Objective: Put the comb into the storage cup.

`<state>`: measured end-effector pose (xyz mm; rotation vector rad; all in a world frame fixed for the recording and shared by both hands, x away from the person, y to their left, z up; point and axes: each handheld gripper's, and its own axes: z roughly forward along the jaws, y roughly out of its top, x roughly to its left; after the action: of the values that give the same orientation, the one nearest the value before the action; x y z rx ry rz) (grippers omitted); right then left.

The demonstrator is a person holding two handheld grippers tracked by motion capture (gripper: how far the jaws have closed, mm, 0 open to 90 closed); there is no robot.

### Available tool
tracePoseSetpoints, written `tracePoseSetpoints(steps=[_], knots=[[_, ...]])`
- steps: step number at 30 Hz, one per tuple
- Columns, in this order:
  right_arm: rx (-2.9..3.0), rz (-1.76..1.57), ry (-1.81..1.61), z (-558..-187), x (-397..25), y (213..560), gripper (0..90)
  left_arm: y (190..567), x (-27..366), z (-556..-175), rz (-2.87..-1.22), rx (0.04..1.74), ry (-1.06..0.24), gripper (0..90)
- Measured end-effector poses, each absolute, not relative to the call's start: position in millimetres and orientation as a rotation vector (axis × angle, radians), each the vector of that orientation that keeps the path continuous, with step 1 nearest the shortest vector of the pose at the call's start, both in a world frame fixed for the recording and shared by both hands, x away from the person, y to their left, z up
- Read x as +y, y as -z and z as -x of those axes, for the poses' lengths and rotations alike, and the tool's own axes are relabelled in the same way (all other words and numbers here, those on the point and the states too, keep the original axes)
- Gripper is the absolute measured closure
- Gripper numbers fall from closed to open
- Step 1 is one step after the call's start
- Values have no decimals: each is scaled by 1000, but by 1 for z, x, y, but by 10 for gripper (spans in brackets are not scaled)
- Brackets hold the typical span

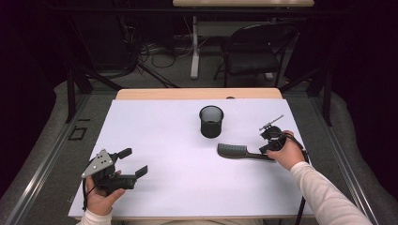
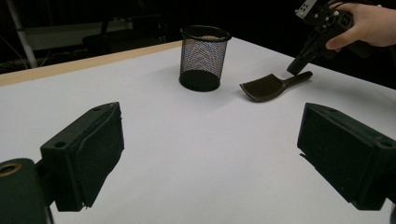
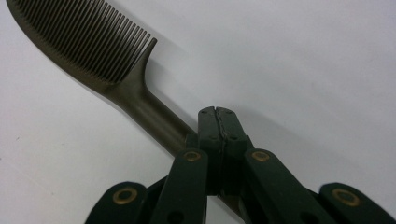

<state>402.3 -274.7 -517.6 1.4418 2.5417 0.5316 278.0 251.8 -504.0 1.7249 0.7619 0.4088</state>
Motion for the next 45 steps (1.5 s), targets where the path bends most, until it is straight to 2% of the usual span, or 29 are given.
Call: tracePoseSetpoints(steps=[13,15,18,21,24,45], knots=[[2566,-1456,-480,-392,-282,518,900,504,252,-278,-1722,763,-405,73],[2542,-1447,-561,-390,-283,522,900,504,252,-278,-1722,764,-405,73],[2590,-1449,-442,-388,-284,517,900,504,252,-278,-1723,762,-405,72],[2566,-1450,-523,-385,-285,522,900,504,252,-278,-1723,762,-405,73],[2593,-1450,-452,-383,-285,519,900,505,252,-279,-1724,759,-403,72],[2588,-1452,-517,-375,-287,523,890,505,251,-278,-1726,764,-409,72]])
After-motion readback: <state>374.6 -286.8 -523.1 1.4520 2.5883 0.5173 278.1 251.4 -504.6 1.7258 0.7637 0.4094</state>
